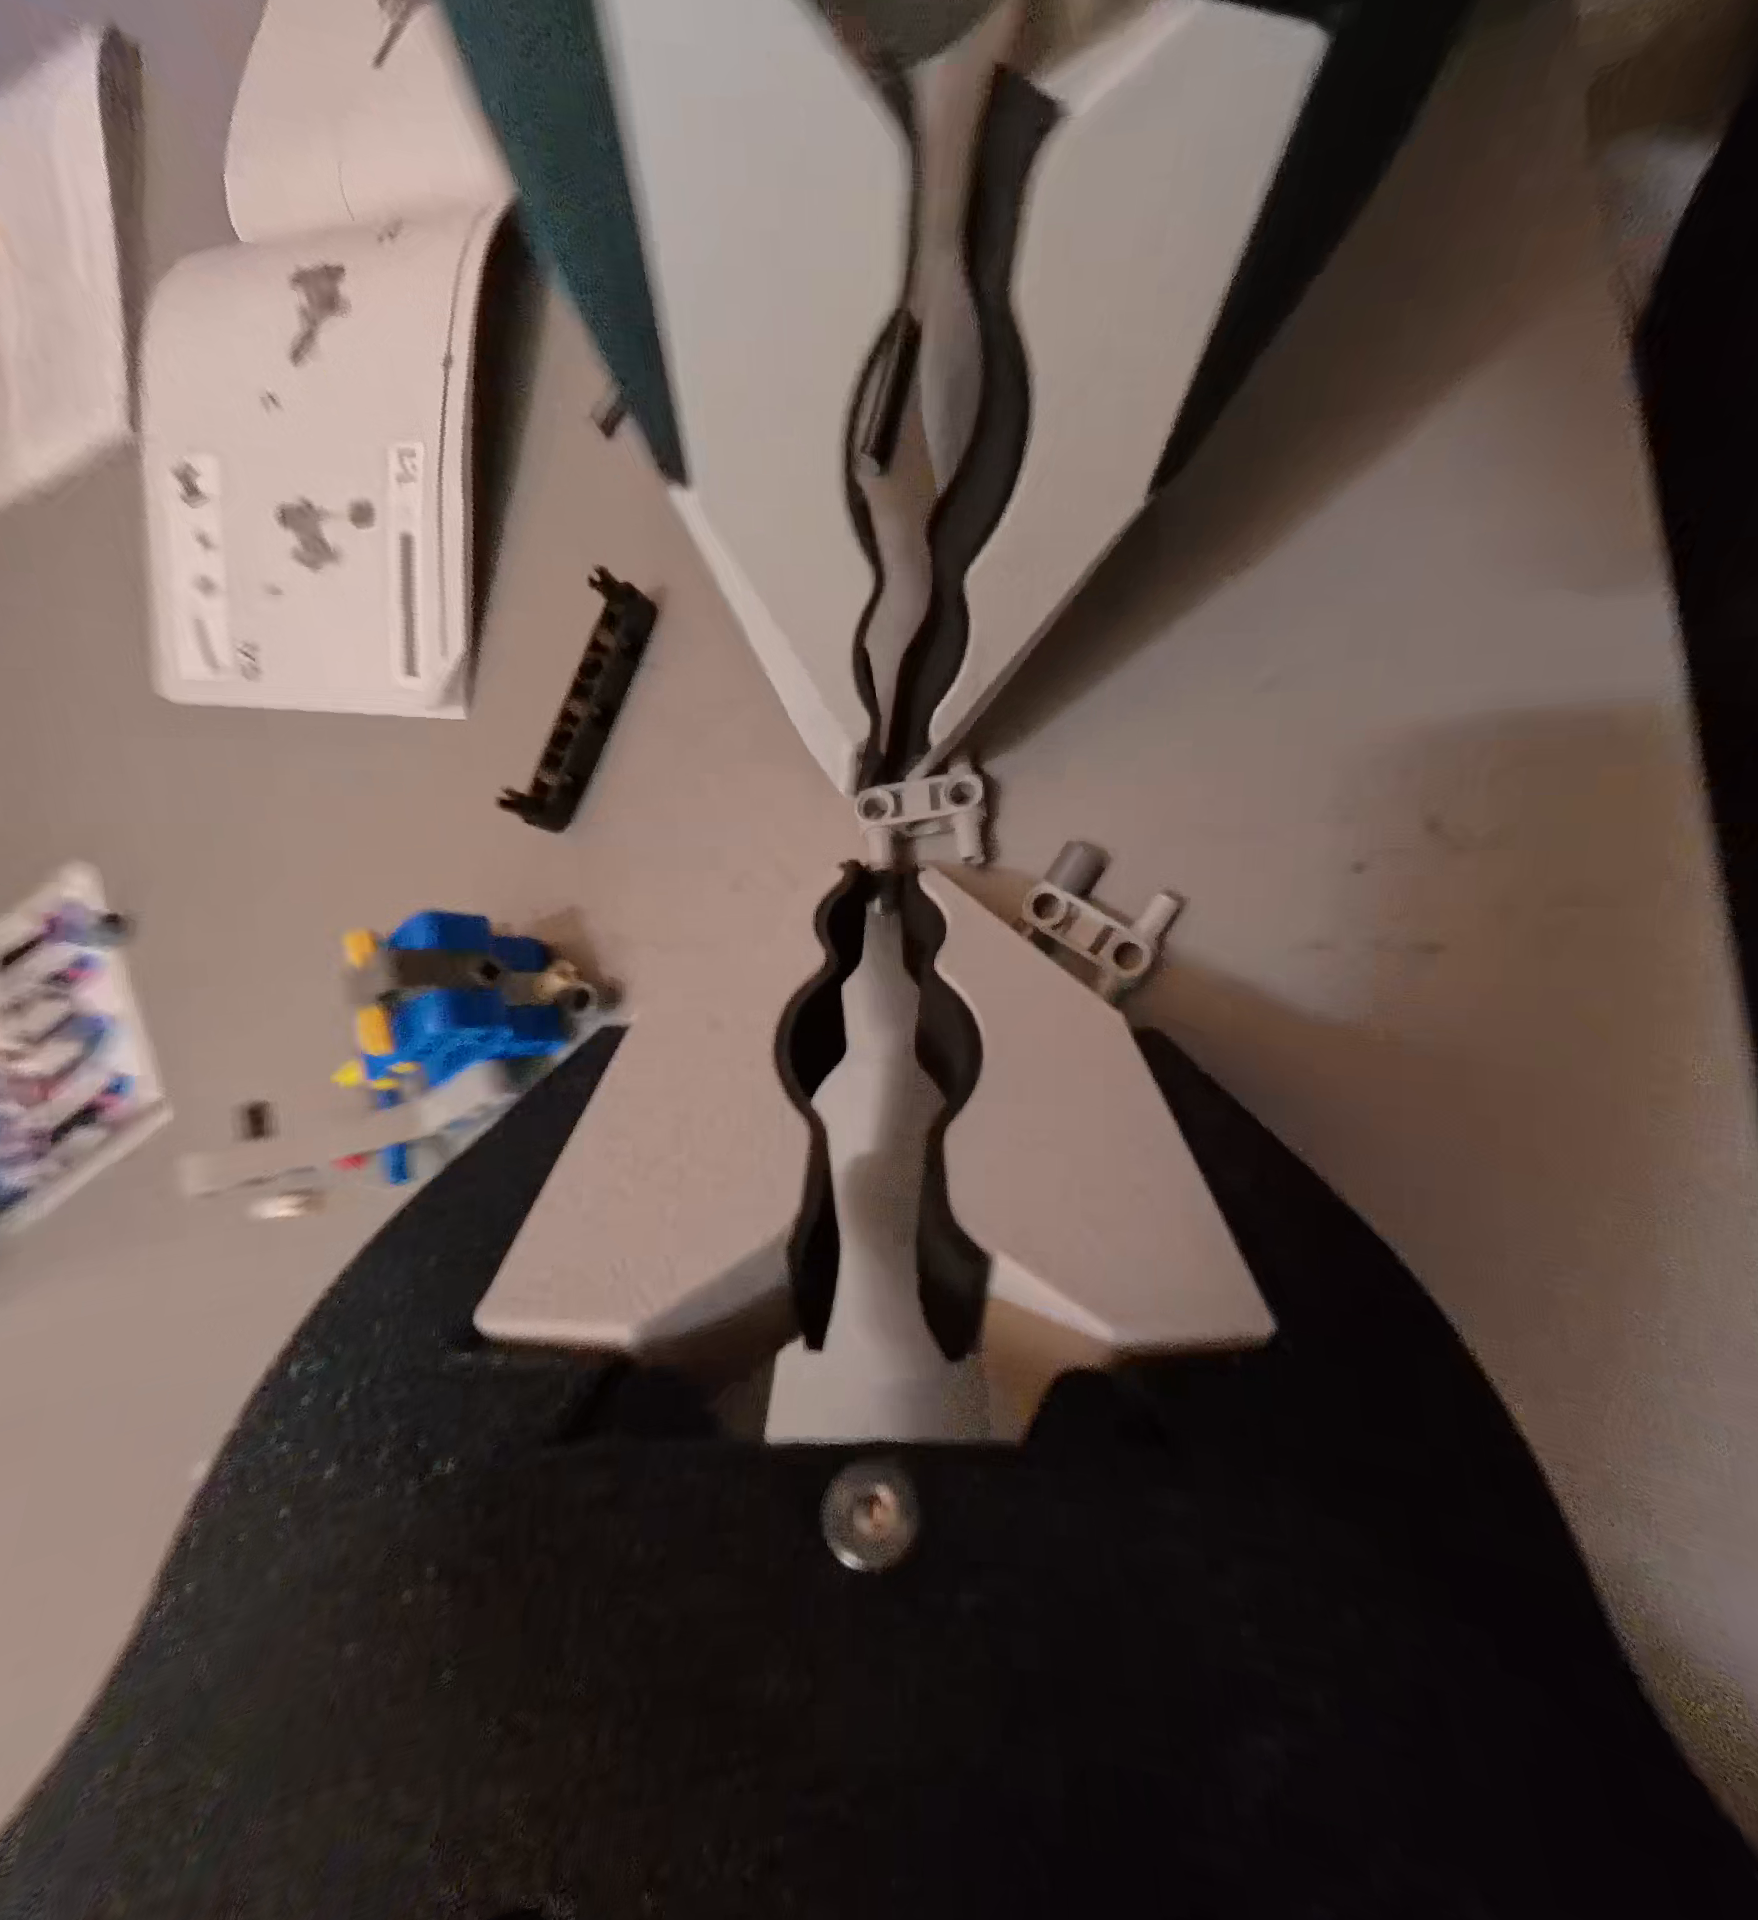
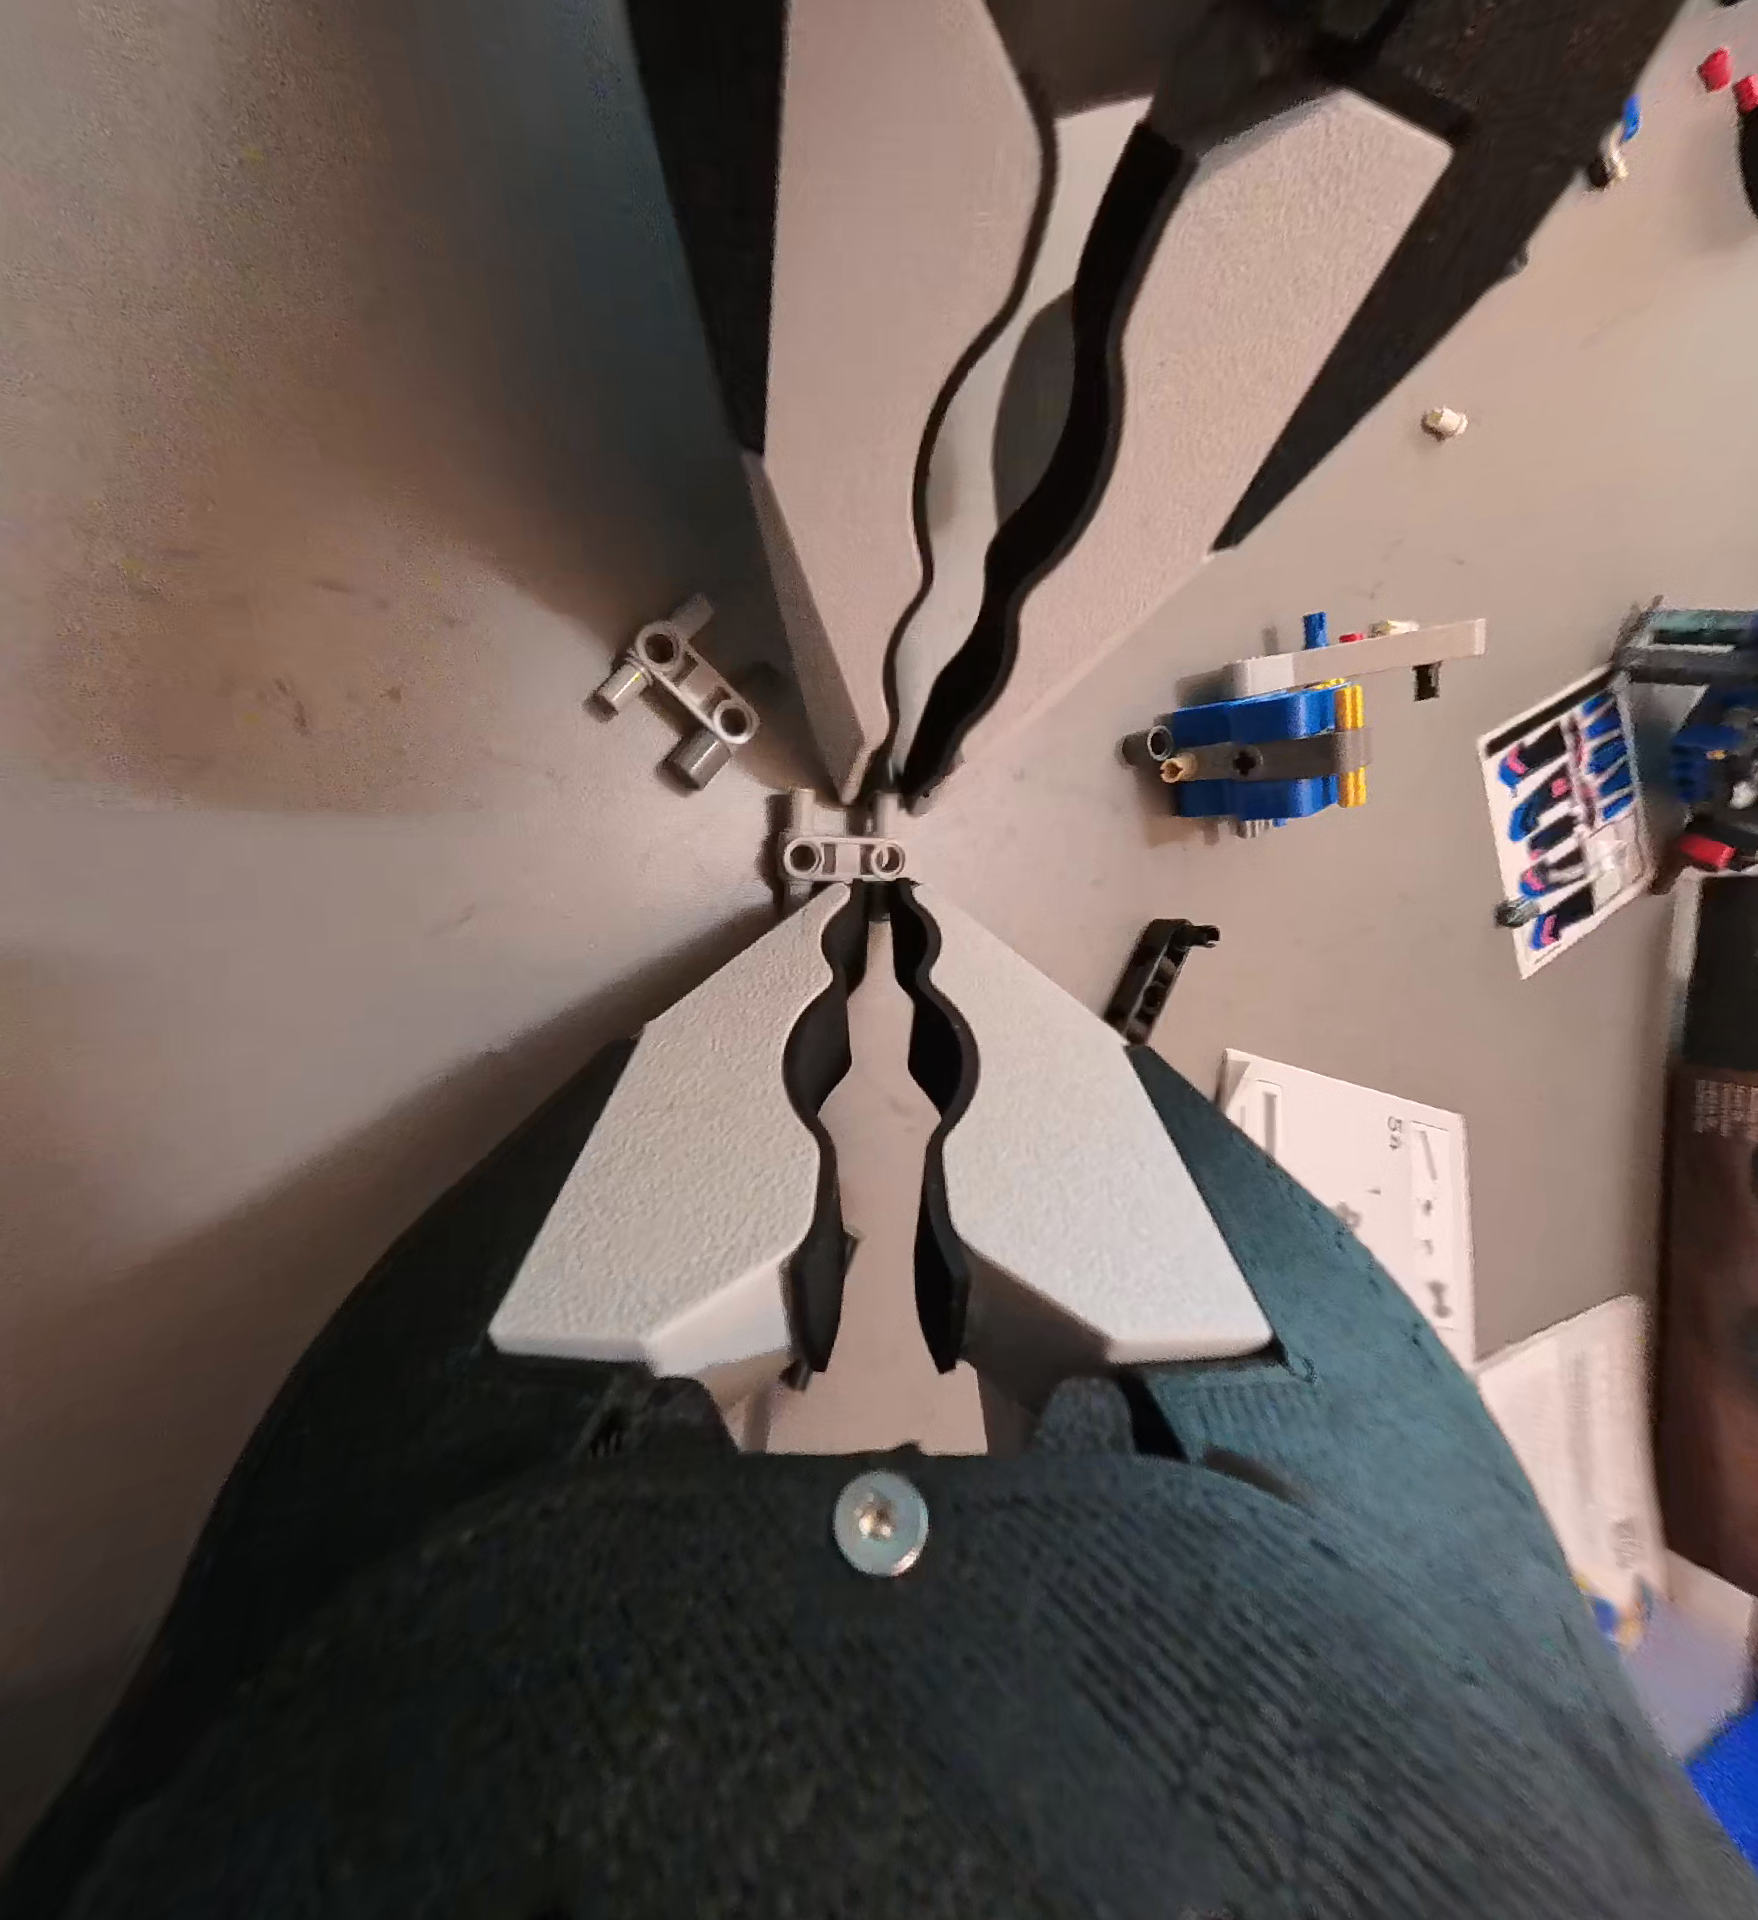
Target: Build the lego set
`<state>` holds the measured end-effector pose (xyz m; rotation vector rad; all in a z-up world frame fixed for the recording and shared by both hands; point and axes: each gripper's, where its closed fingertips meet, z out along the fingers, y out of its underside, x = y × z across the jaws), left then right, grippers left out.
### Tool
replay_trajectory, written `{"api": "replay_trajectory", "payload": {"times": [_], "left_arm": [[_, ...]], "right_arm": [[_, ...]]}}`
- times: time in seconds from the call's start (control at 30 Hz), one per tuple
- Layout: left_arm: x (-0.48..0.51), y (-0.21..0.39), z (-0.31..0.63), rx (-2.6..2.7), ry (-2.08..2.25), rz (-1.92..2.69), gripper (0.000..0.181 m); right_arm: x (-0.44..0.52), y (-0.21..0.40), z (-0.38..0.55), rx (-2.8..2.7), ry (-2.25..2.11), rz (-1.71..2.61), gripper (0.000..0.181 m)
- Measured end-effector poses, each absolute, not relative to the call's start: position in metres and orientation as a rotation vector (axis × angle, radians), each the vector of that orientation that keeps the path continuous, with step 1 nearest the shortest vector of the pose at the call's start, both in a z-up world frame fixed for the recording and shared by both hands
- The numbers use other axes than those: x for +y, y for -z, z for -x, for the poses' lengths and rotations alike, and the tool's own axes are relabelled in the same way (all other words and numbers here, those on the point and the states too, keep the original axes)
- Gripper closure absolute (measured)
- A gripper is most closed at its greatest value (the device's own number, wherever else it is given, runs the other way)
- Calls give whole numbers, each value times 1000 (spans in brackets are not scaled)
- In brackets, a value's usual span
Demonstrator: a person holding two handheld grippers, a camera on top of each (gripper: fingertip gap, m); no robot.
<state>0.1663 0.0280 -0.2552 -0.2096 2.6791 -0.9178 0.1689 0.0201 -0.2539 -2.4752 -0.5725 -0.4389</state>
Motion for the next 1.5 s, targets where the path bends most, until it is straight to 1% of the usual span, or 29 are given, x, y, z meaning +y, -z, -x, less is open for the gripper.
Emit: {"api": "replay_trajectory", "payload": {"times": [0.07, 0.17, 0.37, 0.7, 0.9, 1.17, 1.5], "left_arm": [[27, 255, -166, 2734, 1079, 321, 177], [26, 255, -165, 2728, 1195, 346, 178], [29, 250, -163, 2696, 1184, 327, 173], [30, 255, -165, 2704, 1139, 342, 172], [35, 245, -166, 2679, 1157, 366, 174], [31, 256, -164, 2721, 1107, 344, 177], [31, 256, -164, 2711, 1123, 355, 176]], "right_arm": [[20, 254, -169, -545, 397, 2472, 178], [20, 254, -170, -511, 372, 2449, 178], [20, 254, -170, -453, 355, 2399, 178], [20, 254, -170, -460, 350, 2402, 178], [20, 253, -170, -450, 340, 2397, 179], [19, 254, -169, -435, 329, 2387, 178], [19, 254, -169, -424, 321, 2374, 178]]}}
